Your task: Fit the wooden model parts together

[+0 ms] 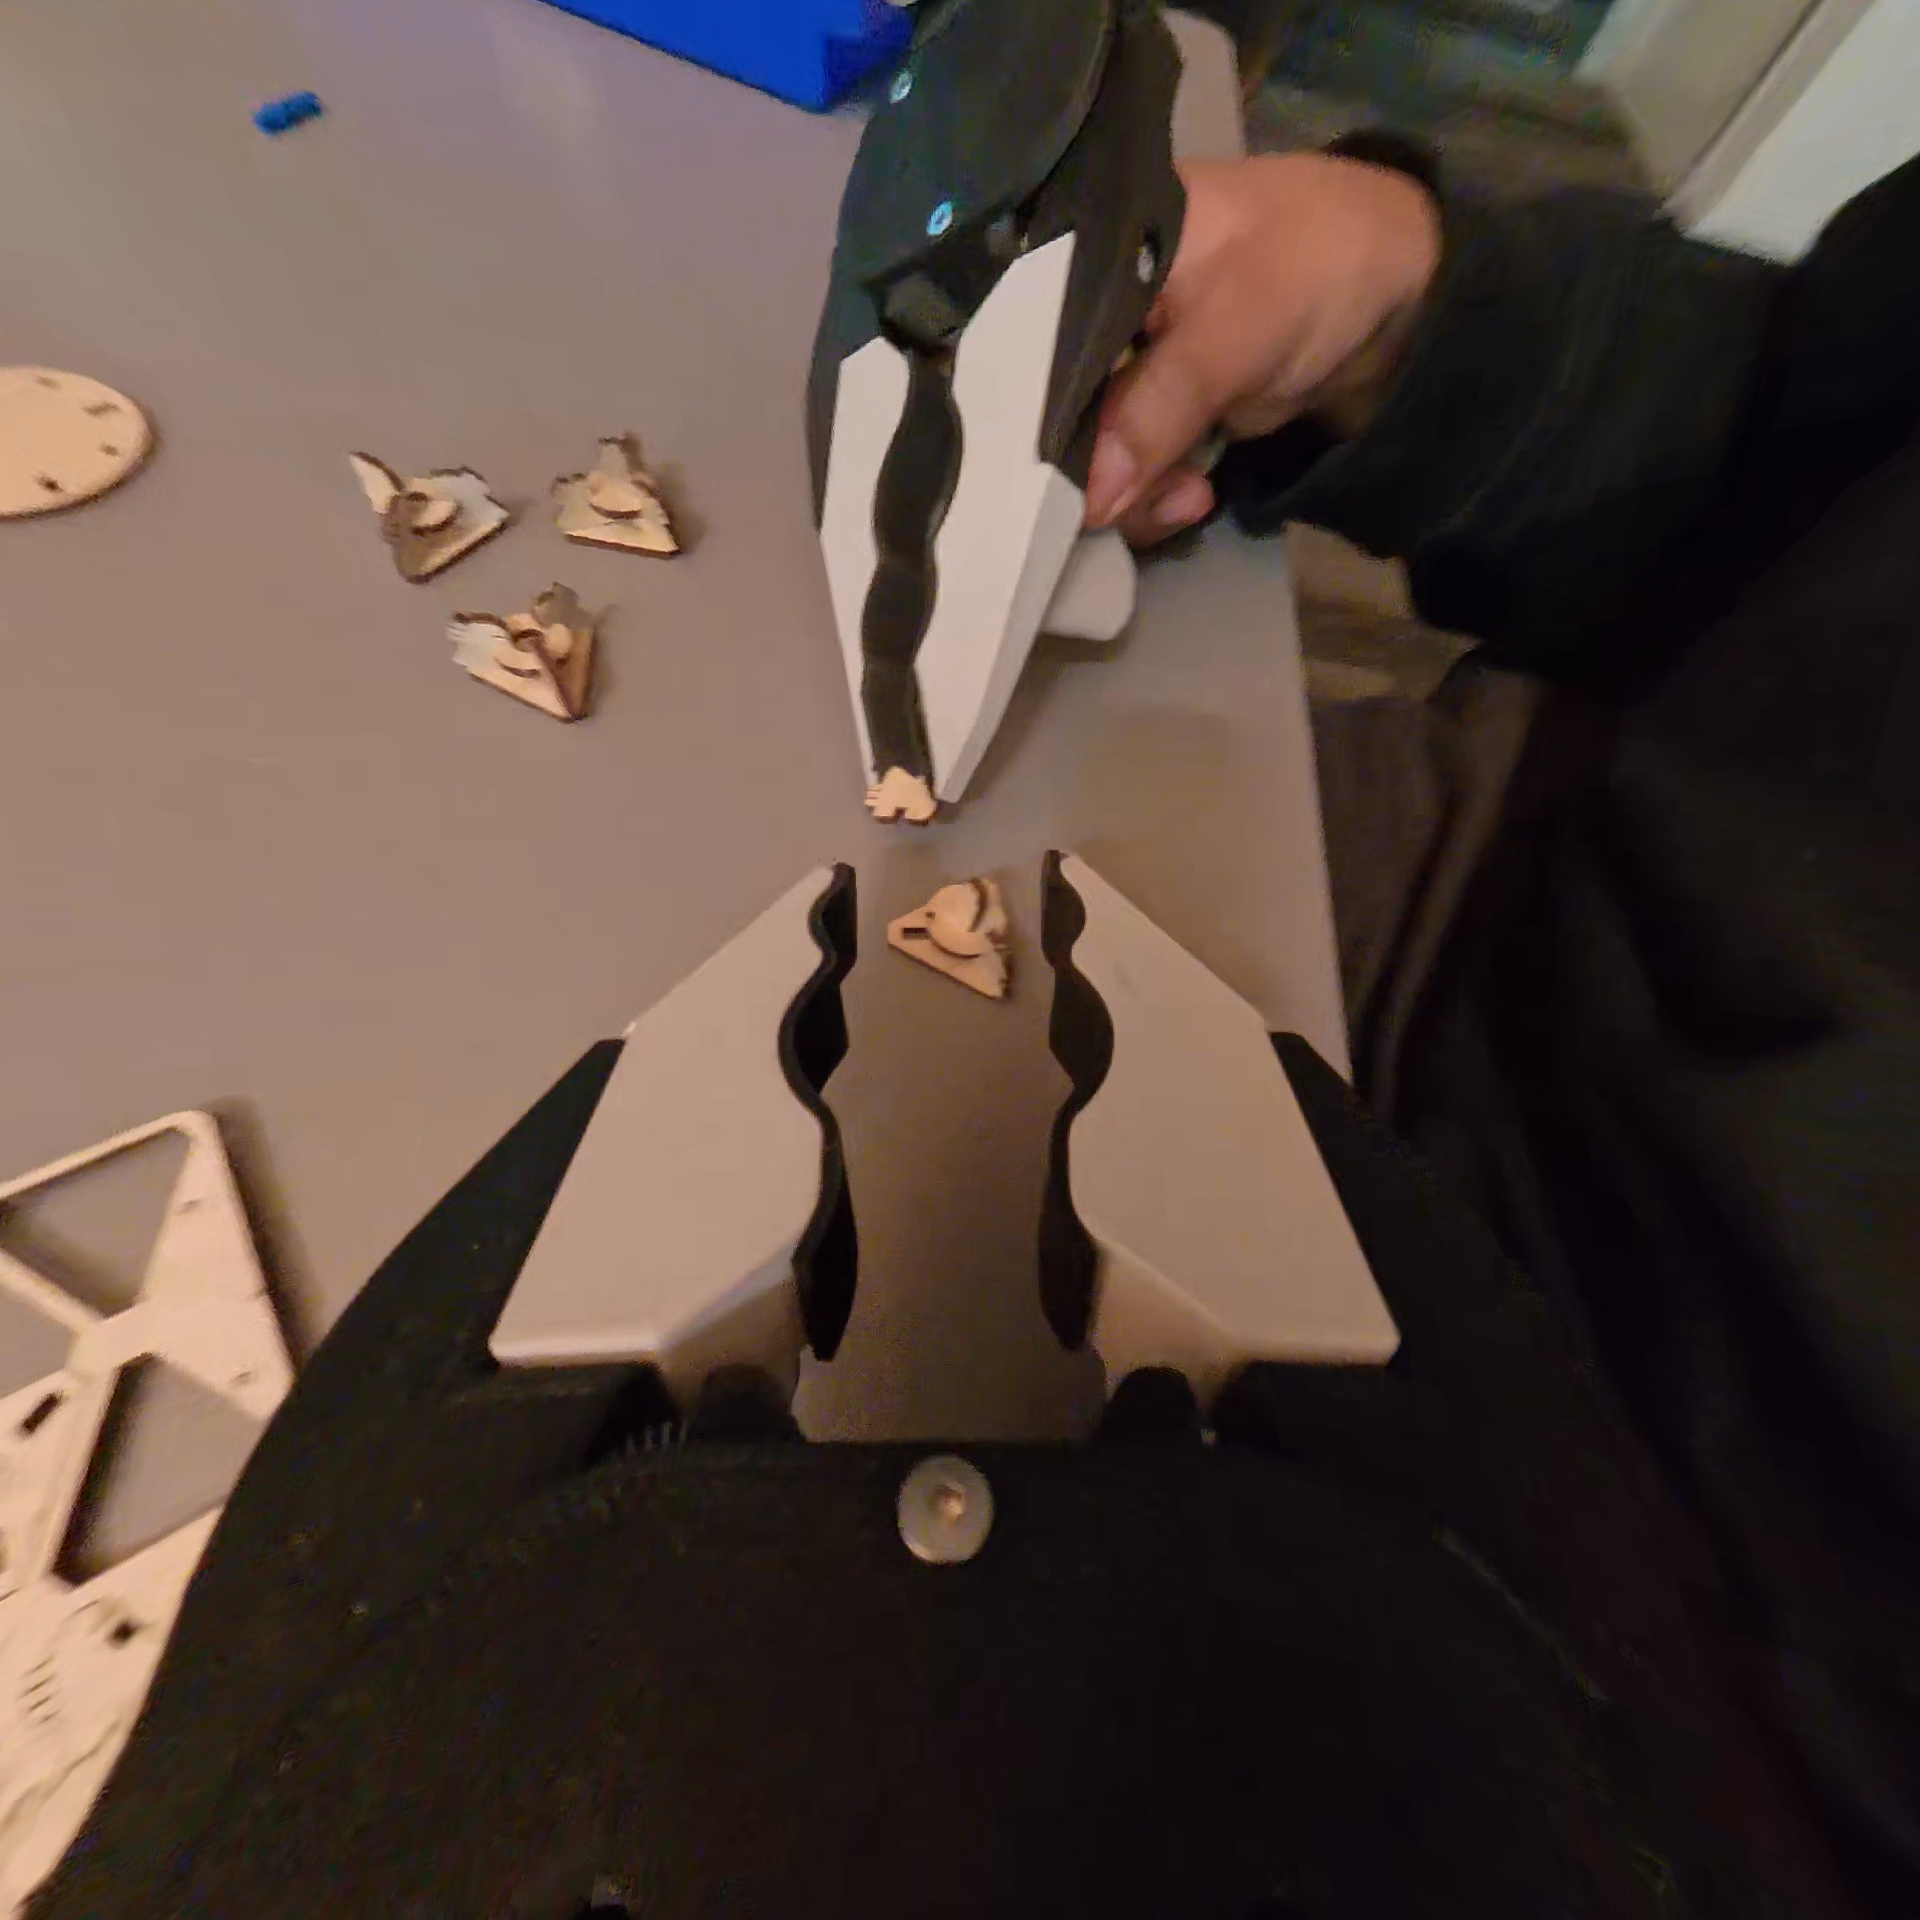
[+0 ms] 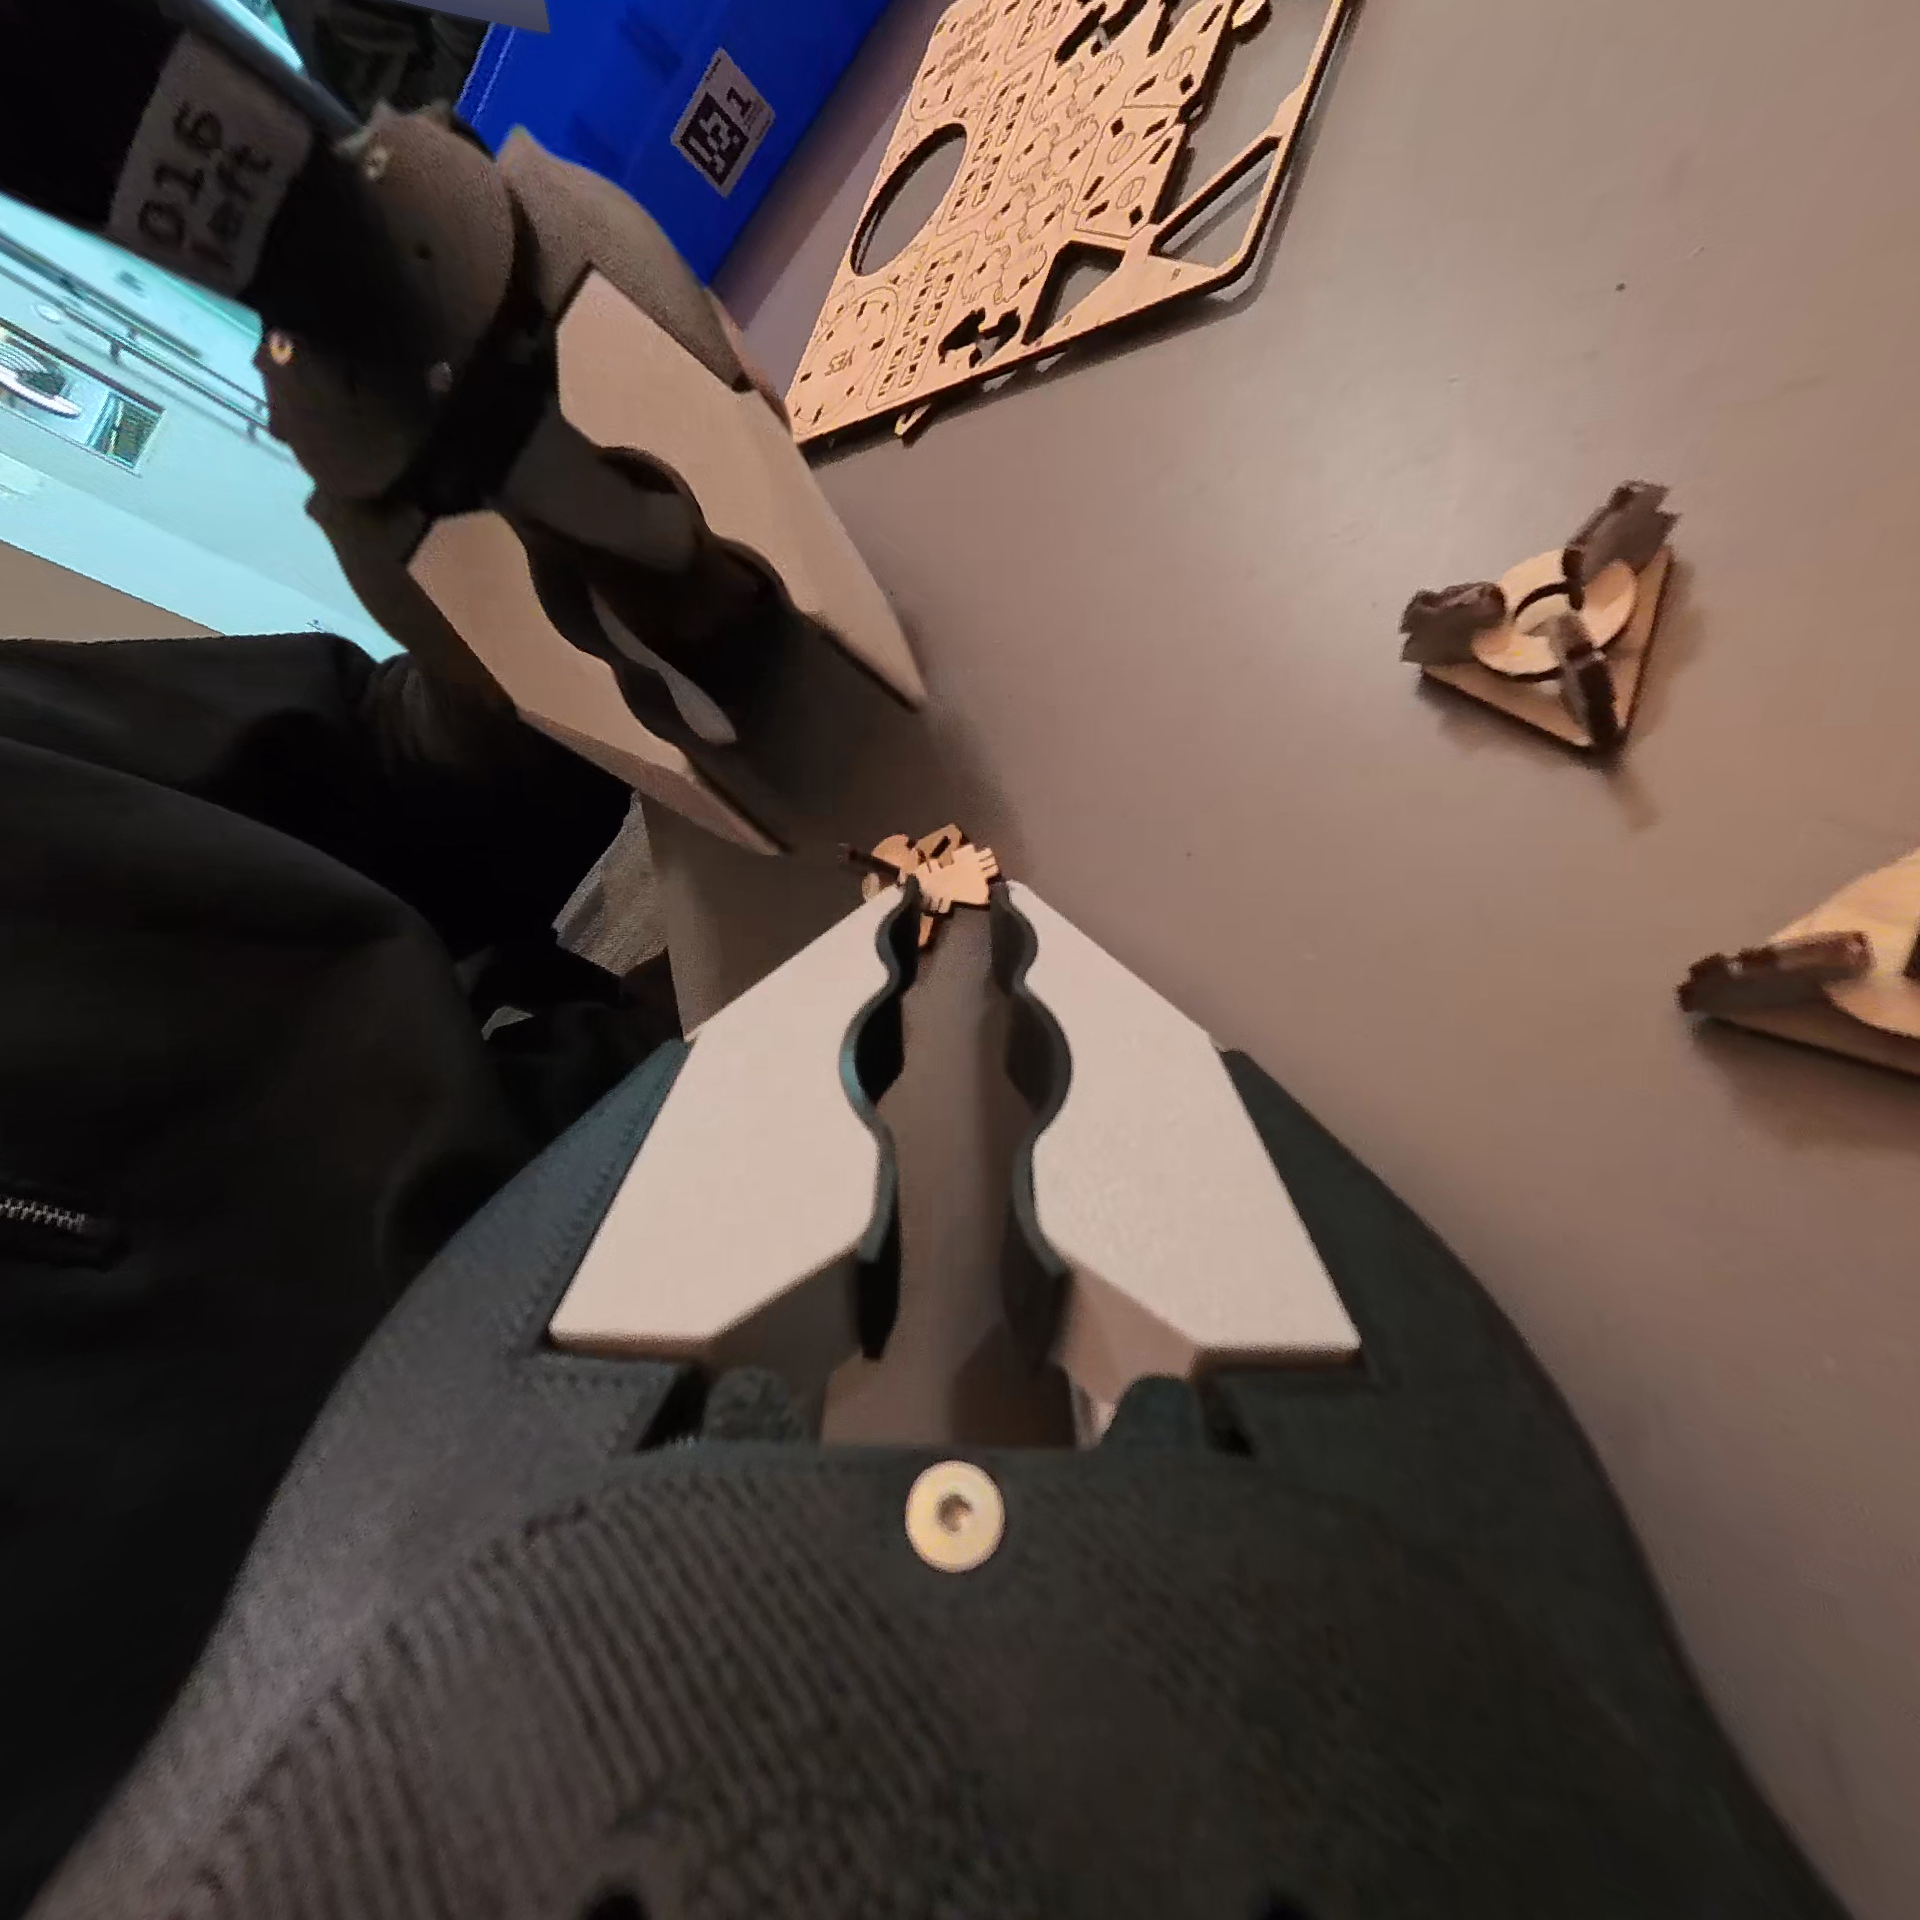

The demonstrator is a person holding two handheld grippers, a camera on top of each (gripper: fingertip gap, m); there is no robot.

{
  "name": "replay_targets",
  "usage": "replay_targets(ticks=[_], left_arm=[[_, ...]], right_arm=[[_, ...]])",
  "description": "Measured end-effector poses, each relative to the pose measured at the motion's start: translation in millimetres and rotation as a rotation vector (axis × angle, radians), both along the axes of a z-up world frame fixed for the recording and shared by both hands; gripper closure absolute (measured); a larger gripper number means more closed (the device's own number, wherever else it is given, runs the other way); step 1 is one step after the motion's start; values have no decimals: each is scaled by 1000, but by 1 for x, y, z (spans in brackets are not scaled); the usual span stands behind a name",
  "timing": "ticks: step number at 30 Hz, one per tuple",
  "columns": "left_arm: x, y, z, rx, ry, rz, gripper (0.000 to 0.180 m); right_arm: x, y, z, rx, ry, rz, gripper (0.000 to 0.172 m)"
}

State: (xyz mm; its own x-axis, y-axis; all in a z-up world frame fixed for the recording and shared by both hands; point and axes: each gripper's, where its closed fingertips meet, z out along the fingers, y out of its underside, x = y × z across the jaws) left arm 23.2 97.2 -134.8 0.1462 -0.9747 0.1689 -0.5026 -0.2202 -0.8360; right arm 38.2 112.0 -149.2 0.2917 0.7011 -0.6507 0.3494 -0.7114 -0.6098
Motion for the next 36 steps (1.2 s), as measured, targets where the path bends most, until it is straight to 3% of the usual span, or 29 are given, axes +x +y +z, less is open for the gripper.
replay_targets(ticks=[4, 7, 10, 18, 27, 36], left_arm=[[3, -14, -11, -110, 55, -69, 146], [4, -13, -26, -50, 166, -52, 144], [5, -8, -29, 22, 193, -21, 155], [4, -2, -29, -13, 188, 11, 165], [3, 2, -27, 49, 190, 39, 165], [8, -2, -14, 207, 149, 13, 165]], right_arm=[[1, -1, 0, -12, 5, 9, 160], [1, -3, 0, -19, 7, 23, 160], [0, -5, 0, -21, 6, 38, 160], [-1, -4, -11, 156, -154, 54, 160], [-6, -14, -5, 170, -140, 105, 159], [-7, -19, 3, 175, -138, 106, 160]])
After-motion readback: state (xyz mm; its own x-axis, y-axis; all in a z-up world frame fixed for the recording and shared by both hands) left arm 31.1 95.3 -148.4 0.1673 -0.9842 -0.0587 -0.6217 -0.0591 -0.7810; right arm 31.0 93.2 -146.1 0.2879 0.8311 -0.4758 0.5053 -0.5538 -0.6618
